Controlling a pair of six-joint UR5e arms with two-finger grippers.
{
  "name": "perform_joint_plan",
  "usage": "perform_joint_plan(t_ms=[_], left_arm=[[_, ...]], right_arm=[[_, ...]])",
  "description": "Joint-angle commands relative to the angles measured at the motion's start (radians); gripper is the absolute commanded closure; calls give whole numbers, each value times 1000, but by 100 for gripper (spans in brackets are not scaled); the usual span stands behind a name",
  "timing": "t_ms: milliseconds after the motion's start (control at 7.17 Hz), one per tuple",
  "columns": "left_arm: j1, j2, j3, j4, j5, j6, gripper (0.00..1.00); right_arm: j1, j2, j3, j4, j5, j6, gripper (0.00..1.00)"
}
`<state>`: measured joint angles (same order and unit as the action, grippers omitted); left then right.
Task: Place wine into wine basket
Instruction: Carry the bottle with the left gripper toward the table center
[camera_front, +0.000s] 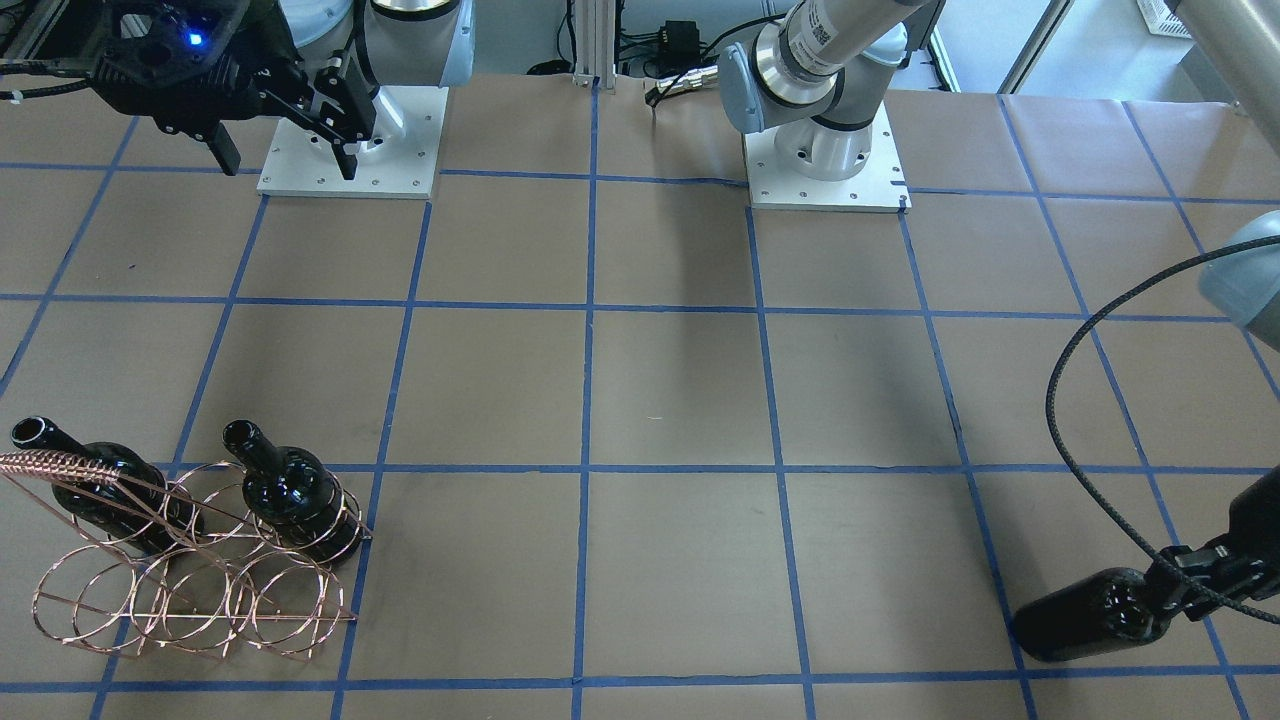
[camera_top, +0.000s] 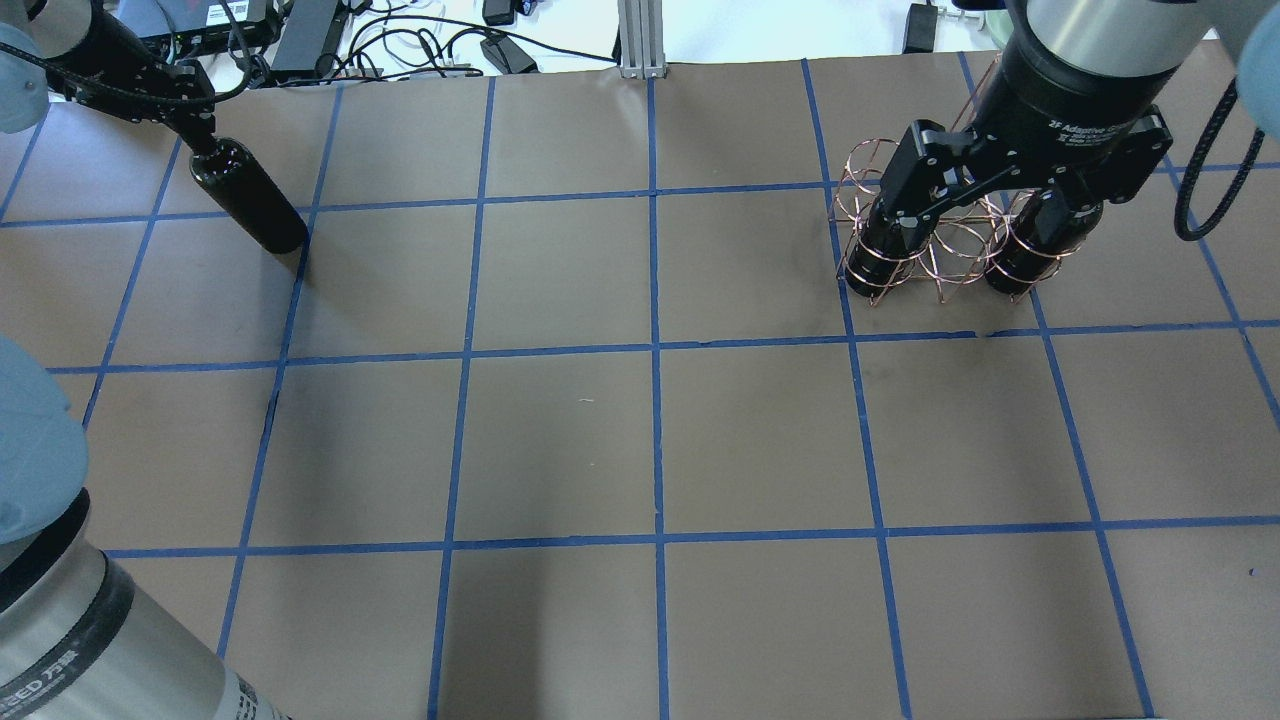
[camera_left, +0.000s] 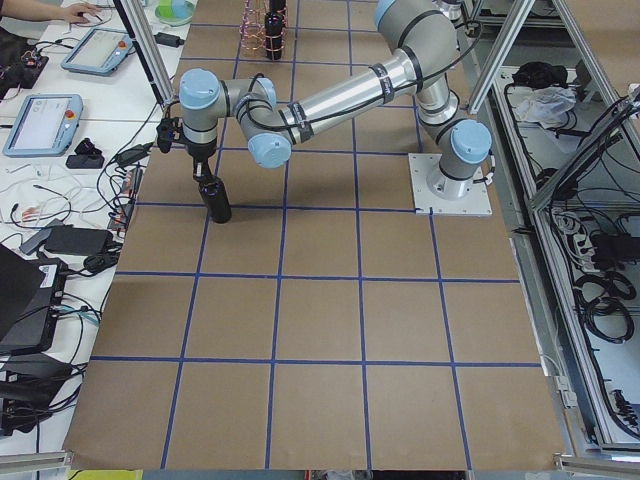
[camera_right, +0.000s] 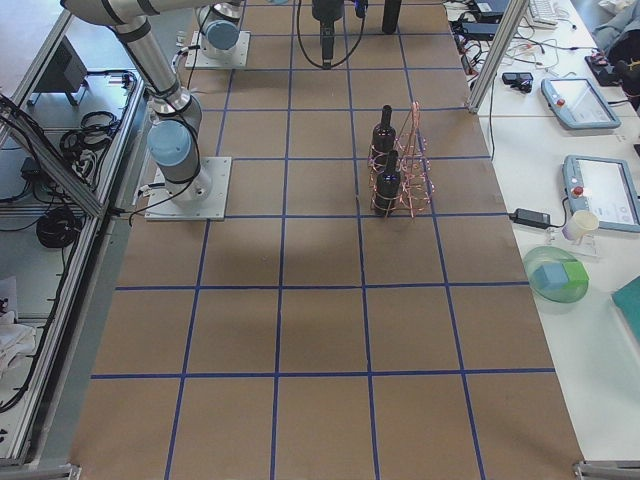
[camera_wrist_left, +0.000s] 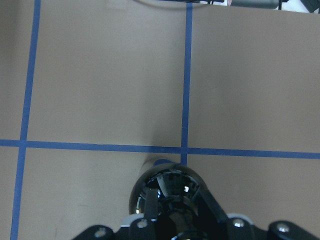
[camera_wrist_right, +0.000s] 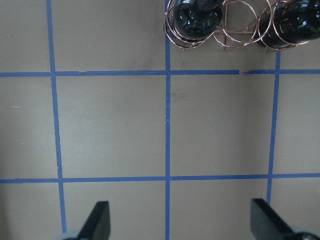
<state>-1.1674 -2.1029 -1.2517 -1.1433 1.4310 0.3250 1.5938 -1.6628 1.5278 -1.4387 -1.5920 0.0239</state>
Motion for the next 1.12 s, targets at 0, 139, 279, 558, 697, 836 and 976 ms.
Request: perform_joint_plan(t_ms=[0, 139, 279, 558, 697, 836, 976], left_arm=[[0, 9, 0, -6, -3, 2, 100], [-2, 21, 0, -15, -3, -1, 100], [-14, 41, 0, -26, 3, -17, 100], [-55, 84, -11, -58, 6, -99, 100], [-116, 124, -17, -97, 6, -178, 100], [-168, 148, -31, -116, 11, -245, 100], [-188, 158, -52, -119, 2, -332, 100]], right_arm=[[0, 0, 0, 0, 3, 1, 0], [0, 0, 0, 4, -2, -1, 0], [0, -2, 0, 6, -6, -1, 0], [0, -11, 2, 9, -6, -2, 0], [0, -12, 2, 3, -6, 1, 0], [0, -9, 2, -3, -3, 1, 0], [0, -12, 2, -2, -11, -1, 0]])
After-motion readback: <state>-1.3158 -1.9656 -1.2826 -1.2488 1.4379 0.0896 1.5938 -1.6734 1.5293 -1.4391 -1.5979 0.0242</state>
